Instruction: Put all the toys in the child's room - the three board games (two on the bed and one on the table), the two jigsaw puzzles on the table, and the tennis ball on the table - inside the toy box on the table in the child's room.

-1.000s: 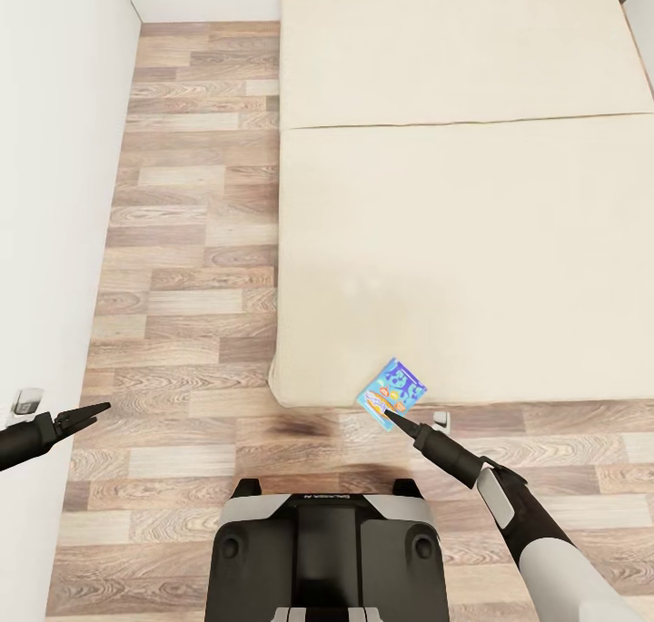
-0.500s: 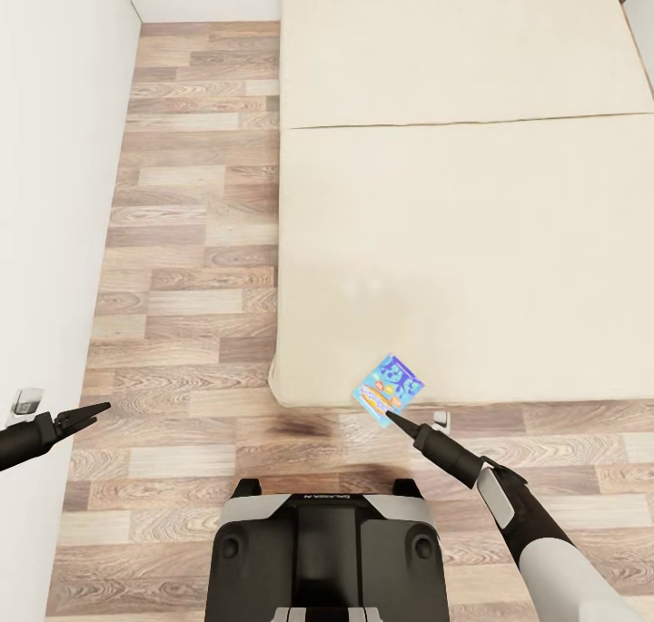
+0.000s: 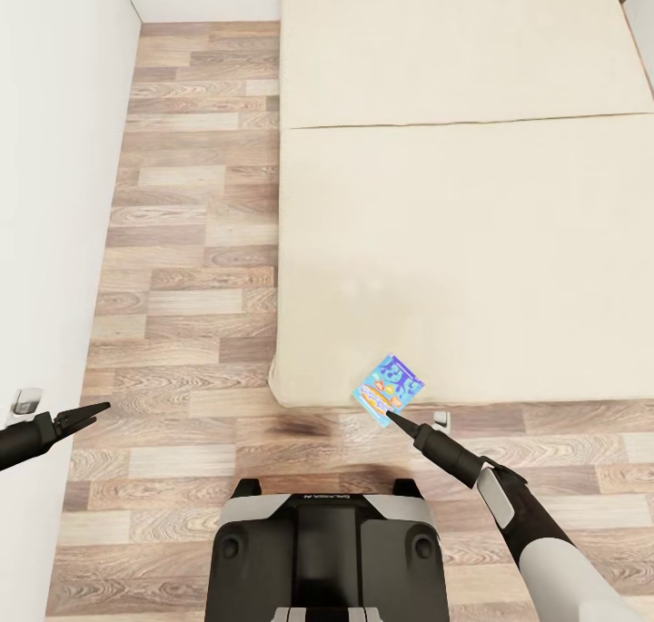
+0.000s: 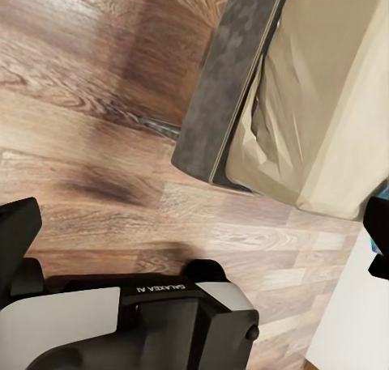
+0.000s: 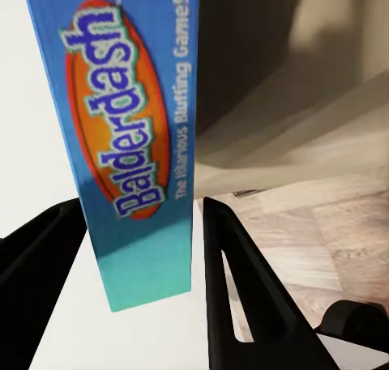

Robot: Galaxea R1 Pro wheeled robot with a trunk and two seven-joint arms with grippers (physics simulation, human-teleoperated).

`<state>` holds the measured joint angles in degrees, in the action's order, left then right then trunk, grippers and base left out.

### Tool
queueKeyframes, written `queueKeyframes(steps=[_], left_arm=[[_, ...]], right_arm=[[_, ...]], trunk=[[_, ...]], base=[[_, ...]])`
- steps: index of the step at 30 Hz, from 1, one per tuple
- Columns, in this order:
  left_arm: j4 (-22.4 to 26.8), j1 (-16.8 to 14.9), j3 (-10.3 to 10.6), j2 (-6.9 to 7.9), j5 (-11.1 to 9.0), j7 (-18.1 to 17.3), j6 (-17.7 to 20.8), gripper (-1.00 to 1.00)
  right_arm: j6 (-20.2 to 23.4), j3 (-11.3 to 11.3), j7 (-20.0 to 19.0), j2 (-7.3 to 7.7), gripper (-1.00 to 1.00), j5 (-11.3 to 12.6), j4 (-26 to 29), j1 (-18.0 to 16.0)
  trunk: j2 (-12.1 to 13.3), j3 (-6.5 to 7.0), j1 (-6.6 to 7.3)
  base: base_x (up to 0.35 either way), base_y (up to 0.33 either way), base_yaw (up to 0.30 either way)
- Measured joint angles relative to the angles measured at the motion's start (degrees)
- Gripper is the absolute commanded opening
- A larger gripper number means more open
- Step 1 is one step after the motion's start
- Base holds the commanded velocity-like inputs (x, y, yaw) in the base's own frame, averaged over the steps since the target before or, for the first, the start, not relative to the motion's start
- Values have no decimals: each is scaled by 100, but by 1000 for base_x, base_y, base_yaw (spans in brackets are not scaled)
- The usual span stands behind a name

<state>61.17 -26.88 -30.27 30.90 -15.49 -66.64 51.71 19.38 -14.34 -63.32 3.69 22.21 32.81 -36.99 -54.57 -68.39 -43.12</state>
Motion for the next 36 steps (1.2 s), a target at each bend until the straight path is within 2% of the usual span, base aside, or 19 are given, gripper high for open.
queueKeyframes(steps=[16, 28, 36], left_arm=[[31, -2, -6, -5, -1, -8, 62, 100], [36, -9, 65, -6, -1, -7, 221, 100], [36, -11, 86, -18, 4, 2, 234, 100]], right_arm=[[-3, -3, -18, 0, -100, 1, 0, 2], [1, -2, -390, 8, -100, -3, 40, 27], [204, 26, -415, 20, -100, -5, 137, 62]], trunk=[[601, 269, 329], [1083, 485, 593], [1404, 628, 769]], base=[[0, 0, 0], [-72, 0, 0], [-9, 0, 0]])
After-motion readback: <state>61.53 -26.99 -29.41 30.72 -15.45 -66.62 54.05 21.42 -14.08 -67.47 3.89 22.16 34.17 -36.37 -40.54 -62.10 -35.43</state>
